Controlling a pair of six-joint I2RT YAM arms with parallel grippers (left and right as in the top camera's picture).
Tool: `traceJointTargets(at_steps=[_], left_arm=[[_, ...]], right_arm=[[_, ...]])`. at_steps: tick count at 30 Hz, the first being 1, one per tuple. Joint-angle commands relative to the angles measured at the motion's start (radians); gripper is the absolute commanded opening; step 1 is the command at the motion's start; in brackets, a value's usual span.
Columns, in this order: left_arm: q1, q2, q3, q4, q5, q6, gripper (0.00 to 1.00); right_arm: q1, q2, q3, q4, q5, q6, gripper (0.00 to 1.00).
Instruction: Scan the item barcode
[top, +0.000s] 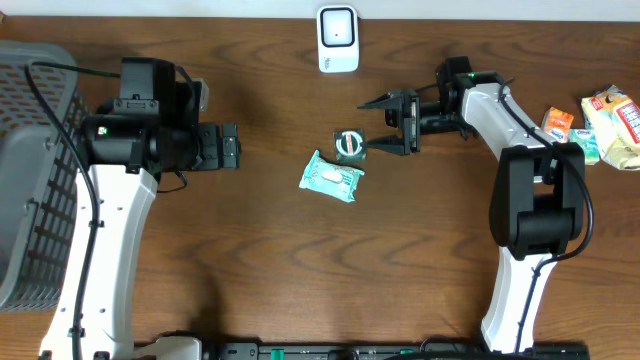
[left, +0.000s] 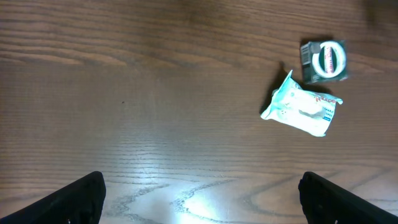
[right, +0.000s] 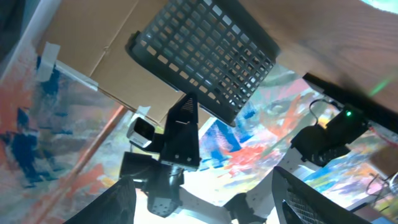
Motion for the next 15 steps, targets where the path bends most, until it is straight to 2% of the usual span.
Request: traceJointTargets(at_steps=[1, 5, 8, 12, 15], left_arm=[[-0.003, 0.002, -0.004, -0.005, -0.01, 0.002, 0.98], [-0.003, 0.002, -0.004, -0.005, -0.01, 0.002, 0.98], [-0.003, 0.002, -0.004, -0.005, -0.01, 0.002, 0.98], [-0.003, 0.002, -0.004, -0.005, -0.01, 0.002, 0.98], [-0.003, 0.002, -0.004, -0.005, -0.01, 0.002, 0.98]], right_arm=[[-0.002, 0.008, -0.004, 0.009, -0.032, 0.054, 0.64], [-0.001, 0.008, -0.004, 0.012, 0.054, 0.056, 0.64], [0.004, 0.008, -0.004, 0.019, 0.275, 0.114, 0.64], [0.025, 0.008, -0.003, 0.136, 0.591, 0.132, 0.77], [0.046, 0.008, 0.005, 0.194, 0.636, 0.076, 0.84]])
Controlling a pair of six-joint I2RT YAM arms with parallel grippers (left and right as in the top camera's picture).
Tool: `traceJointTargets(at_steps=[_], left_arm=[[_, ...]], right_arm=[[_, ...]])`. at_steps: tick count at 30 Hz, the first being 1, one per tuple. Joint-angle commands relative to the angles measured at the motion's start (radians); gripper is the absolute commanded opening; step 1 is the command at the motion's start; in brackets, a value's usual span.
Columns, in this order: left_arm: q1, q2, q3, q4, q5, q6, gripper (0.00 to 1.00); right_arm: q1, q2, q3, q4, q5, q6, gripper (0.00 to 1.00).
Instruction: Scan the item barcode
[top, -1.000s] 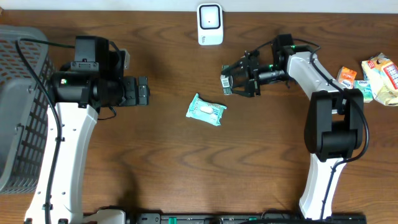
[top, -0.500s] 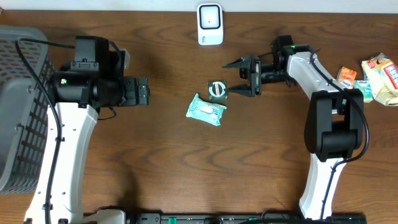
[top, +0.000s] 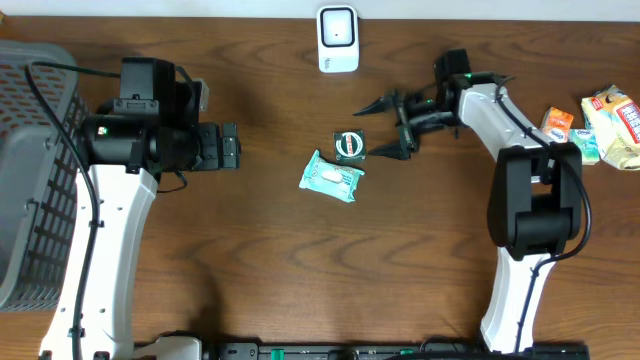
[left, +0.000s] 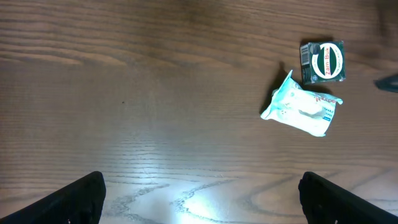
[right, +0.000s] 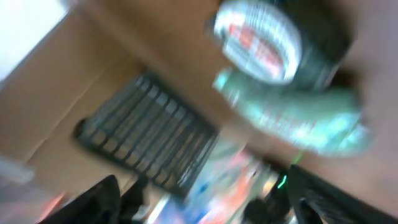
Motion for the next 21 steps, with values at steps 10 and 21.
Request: traceJointTargets(at_steps=[10, 21], left_arm=[[-0.003, 0.002, -0.004, -0.006, -0.01, 0.002, 0.98], [-0.003, 0.002, -0.004, -0.006, -0.01, 0.002, 0.98]], right_arm=[[0.152, 0.008, 0.222, -0.068, 0.614, -0.076, 0.87], [0.391, 0.01, 0.194, -0.159, 1.075, -0.186, 0.52]])
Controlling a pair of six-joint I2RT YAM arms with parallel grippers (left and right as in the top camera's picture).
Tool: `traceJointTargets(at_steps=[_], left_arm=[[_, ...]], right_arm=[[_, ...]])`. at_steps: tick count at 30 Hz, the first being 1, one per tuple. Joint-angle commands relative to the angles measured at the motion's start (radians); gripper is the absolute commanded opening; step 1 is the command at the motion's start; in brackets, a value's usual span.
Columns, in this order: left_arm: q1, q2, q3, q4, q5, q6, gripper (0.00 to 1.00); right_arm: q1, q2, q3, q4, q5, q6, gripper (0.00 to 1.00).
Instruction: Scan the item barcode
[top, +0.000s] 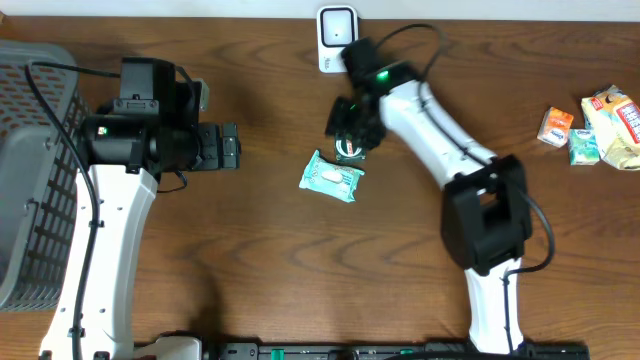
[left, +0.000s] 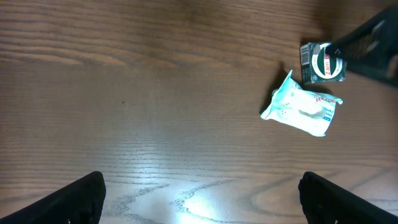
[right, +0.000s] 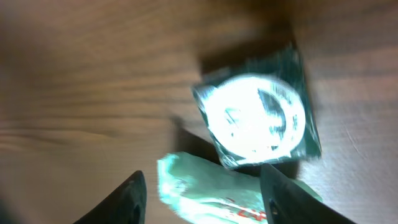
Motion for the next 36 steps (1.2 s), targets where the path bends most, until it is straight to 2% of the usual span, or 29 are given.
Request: traceJointTargets(at_steps=[1, 7, 10, 12, 15, 17, 21, 24, 26, 28, 30, 32, 34, 35, 36], left_arm=[[-0.003, 0.002, -0.004, -0.006, -0.009, 0.002, 0.98], [-0.003, 0.002, -0.004, -0.006, -0.009, 0.002, 0.97], [-0.003, 0.002, -0.004, -0.006, -0.009, 0.002, 0.98], [-0.003, 0.002, -0.004, -0.006, -0.009, 0.002, 0.98], [-0.003, 0.002, -0.004, -0.006, -0.009, 0.002, 0.98], [-0.003, 0.002, -0.004, -0.005, -0.009, 0.002, 0.98], [-0.003, 0.002, -0.004, -0.006, -0.009, 0.002, 0.98], [-0.003, 0.002, -0.004, -0.006, -0.01, 0.002, 0.98], [-0.003, 0.002, -0.004, -0.006, -0.01, 0.002, 0.98], [-0.003, 0.002, -0.004, -0.006, -0.01, 0.002, 0.97], [-0.003, 0.002, -0.004, -0.006, -0.009, 0.002, 0.98], [-0.003, 0.002, -0.004, -0.006, -0.009, 0.002, 0.98], [-0.003, 0.002, -0.004, -0.006, -0.009, 0.002, 0.98], [-0.003, 0.002, -0.004, -0.006, -0.009, 0.002, 0.98], [-0.003, 0.002, -0.004, -0.006, -0.009, 0.002, 0.98]], right_arm=[[0.054, 0.002, -0.04, -0.023, 0.214, -0.029, 0.52], [0.131, 0.002, -0.058, -0.116, 0.208, -0.064, 0.5], [0.166, 0.002, -0.058, -0.149, 0.149, -0.154, 0.48], [0.184, 0.001, -0.057, -0.171, 0.102, -0.212, 0.42], [0.201, -0.007, -0.04, -0.227, 0.07, -0.251, 0.2], [0.203, -0.021, -0.022, -0.256, 0.093, -0.262, 0.16], [0.187, -0.063, 0.0, -0.247, 0.261, -0.262, 0.24], [0.164, -0.08, 0.0, -0.203, 0.46, -0.277, 0.39], [0.149, -0.079, -0.001, -0.157, 0.525, -0.355, 0.42], [0.135, -0.075, -0.012, -0.087, 0.502, -0.495, 0.42], [0.126, -0.072, -0.027, -0.032, 0.412, -0.605, 0.3], [0.121, -0.068, -0.039, -0.002, 0.34, -0.635, 0.2], [0.121, -0.064, -0.055, 0.018, 0.311, -0.634, 0.06], [0.121, -0.062, -0.066, 0.026, 0.304, -0.634, 0.01], [0.121, -0.062, -0.078, 0.034, 0.293, -0.634, 0.01]])
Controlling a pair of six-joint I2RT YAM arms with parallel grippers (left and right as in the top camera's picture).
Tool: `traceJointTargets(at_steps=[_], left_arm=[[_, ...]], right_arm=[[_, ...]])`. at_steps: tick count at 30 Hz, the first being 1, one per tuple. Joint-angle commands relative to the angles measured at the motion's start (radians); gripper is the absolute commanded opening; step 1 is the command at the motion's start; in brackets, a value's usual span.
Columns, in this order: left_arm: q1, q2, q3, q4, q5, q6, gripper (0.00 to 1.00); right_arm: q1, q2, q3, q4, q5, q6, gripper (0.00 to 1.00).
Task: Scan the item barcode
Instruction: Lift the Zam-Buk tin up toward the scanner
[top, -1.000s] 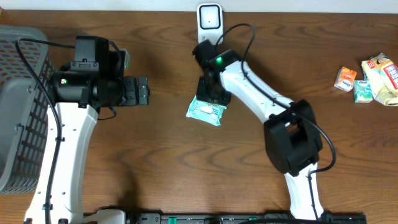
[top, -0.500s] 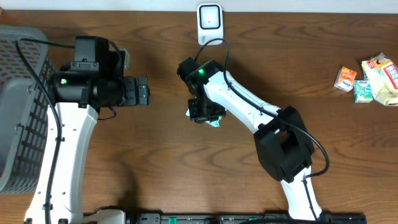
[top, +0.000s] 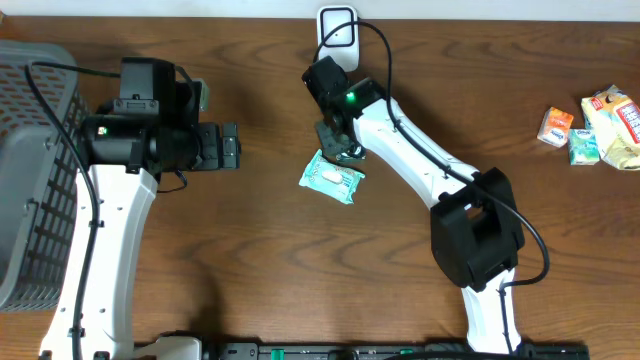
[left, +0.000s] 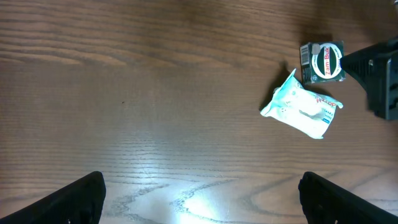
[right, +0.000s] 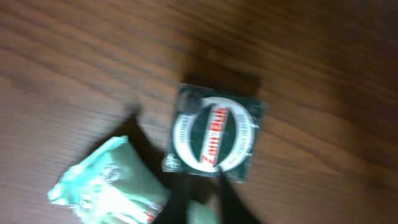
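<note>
A small dark green box (right: 214, 135) with a white ring label lies flat on the wood table (left: 155, 112); the left wrist view shows a barcode on its left end. My right gripper (right: 202, 180) hovers over it, fingers drawn close with a narrow gap, tips at the box's near edge, nothing seen between them. A mint-green packet (right: 106, 186) lies just beside the box (left: 322, 61). The white scanner (top: 338, 25) stands at the table's far edge, partly behind my right arm. My left gripper (top: 228, 147) stays open, well left of both items.
A grey mesh basket (top: 30, 180) fills the left edge. Several snack packets (top: 600, 120) lie at the far right. The mint-green packet (top: 332, 177) sits between the box and the table's front.
My right gripper has shifted a little left over the box and its fingers have drawn much closer together. The box now sits higher in the right wrist view. The left arm is unchanged.
My right gripper was open to the right of the box, its camera pointing sideways across the room. Then it tilted toward the items. Then the arm reached over the box from near the scanner, fingers wide. Now the fingers are narrow at the box's edge.
</note>
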Motion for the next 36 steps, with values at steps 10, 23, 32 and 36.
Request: traceJointTargets(at_steps=[10, 23, 32, 36], left_arm=[[-0.003, 0.002, -0.004, -0.006, -0.01, 0.002, 0.98], [-0.003, 0.002, -0.004, -0.006, -0.009, 0.002, 0.98], [-0.003, 0.002, -0.004, -0.006, -0.009, 0.002, 0.97], [-0.003, 0.002, -0.004, -0.006, -0.009, 0.002, 0.98]], right_arm=[[0.018, -0.014, -0.201, 0.041, -0.238, -0.072, 0.01], [0.043, -0.135, -0.144, -0.004, -0.176, -0.039, 0.34], [-0.035, -0.119, -0.145, 0.1, -0.127, 0.183, 0.69], [-0.035, -0.082, -0.145, 0.133, -0.069, 0.147, 0.67]])
